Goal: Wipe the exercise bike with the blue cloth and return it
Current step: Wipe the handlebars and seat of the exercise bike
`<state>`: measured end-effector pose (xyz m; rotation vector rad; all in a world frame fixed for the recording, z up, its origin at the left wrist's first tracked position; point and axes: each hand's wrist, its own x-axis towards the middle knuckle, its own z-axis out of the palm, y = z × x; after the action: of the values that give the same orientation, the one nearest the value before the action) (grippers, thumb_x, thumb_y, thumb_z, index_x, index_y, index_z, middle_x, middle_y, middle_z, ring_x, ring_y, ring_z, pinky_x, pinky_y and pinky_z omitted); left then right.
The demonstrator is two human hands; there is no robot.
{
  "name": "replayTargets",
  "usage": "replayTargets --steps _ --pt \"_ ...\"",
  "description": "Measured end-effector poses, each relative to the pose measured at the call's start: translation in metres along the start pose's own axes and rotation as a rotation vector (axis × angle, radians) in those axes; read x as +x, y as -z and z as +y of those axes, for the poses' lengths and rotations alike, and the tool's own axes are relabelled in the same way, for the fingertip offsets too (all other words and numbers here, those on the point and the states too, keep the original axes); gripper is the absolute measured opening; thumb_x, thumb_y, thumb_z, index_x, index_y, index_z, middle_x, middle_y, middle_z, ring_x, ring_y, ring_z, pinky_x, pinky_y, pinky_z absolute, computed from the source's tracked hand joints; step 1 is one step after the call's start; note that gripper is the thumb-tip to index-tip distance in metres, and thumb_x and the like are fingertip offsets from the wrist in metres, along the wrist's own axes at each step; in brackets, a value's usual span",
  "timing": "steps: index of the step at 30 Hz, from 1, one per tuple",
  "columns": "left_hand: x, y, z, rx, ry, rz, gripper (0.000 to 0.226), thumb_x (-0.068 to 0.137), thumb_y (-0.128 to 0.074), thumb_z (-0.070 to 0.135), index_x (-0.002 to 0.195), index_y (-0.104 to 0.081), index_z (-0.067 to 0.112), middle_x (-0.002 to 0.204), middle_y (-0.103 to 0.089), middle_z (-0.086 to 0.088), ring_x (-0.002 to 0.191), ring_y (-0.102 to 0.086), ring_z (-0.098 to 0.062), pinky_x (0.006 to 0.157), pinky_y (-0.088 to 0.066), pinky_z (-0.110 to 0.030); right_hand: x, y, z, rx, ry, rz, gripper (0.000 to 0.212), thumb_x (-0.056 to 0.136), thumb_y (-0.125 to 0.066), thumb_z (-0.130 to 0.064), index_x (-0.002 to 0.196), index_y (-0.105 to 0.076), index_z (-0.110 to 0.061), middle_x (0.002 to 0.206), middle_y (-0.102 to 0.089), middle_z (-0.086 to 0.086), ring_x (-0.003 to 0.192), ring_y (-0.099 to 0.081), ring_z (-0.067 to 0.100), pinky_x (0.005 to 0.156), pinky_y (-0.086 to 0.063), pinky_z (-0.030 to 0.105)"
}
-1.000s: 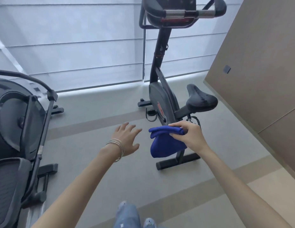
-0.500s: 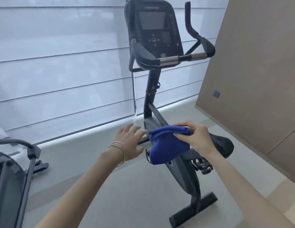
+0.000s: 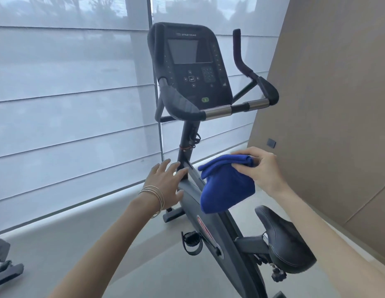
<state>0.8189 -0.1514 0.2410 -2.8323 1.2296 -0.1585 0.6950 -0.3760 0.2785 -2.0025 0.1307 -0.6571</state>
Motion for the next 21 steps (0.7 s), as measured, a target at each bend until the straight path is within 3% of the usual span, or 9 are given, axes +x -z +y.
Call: replayTargets --steps 7,12,16,19,21 --pt "0.099 0.025 -0.024 0.049 -0.007 0.129 0.067 0.087 -0.047 0.044 0.146 -0.016 0.031 0.155 -0.018 -0.001 0.143 -0.012 -0.028 0.115 -0.017 -0.041 0.102 0.004 0.006 -0.042 0.068 0.046 0.024 0.077 -0.073 -0.005 0.098 -0.071 -0.016 0.096 -0.072 0.0 0.089 -0.068 0.014 0.08 -0.054 0.022" --pt "0.159 0.054 -0.035 0.09 0.005 0.227 0.069 0.087 -0.047 0.047 0.146 -0.015 0.03 0.156 -0.018 0.0 0.143 -0.012 -0.026 0.115 -0.017 -0.041 0.176 0.02 -0.008 -0.038 0.13 0.143 0.023 0.077 -0.07 0.0 0.096 -0.071 -0.013 0.086 -0.071 -0.001 0.071 -0.065 -0.005 0.068 -0.05 0.009" --pt "0.194 0.065 -0.04 0.098 -0.007 0.25 0.071 0.086 -0.049 0.048 0.146 -0.016 0.029 0.155 -0.018 0.001 0.143 -0.012 -0.027 0.115 -0.018 -0.041 0.231 0.024 -0.014 -0.074 0.197 0.295 0.024 0.077 -0.067 0.001 0.096 -0.071 -0.012 0.084 -0.07 -0.001 0.065 -0.061 -0.01 0.064 -0.044 0.004" --pt "0.216 0.067 -0.046 0.103 -0.01 0.249 0.072 0.086 -0.05 0.048 0.146 -0.016 0.028 0.155 -0.018 -0.001 0.144 -0.011 -0.027 0.117 -0.017 -0.042 0.256 0.008 0.0 -0.136 0.215 0.343 0.021 0.076 -0.066 0.002 0.092 -0.071 -0.01 0.084 -0.07 0.003 0.068 -0.062 0.0 0.065 -0.043 0.004" --pt "0.229 0.067 -0.051 0.096 -0.012 0.232 0.072 0.085 -0.05 0.049 0.146 -0.017 0.029 0.155 -0.019 0.0 0.144 -0.01 -0.026 0.117 -0.016 -0.043 0.265 -0.007 0.019 -0.202 0.203 0.288 0.019 0.076 -0.065 0.003 0.09 -0.07 -0.008 0.089 -0.07 0.006 0.079 -0.064 0.015 0.071 -0.046 0.012"
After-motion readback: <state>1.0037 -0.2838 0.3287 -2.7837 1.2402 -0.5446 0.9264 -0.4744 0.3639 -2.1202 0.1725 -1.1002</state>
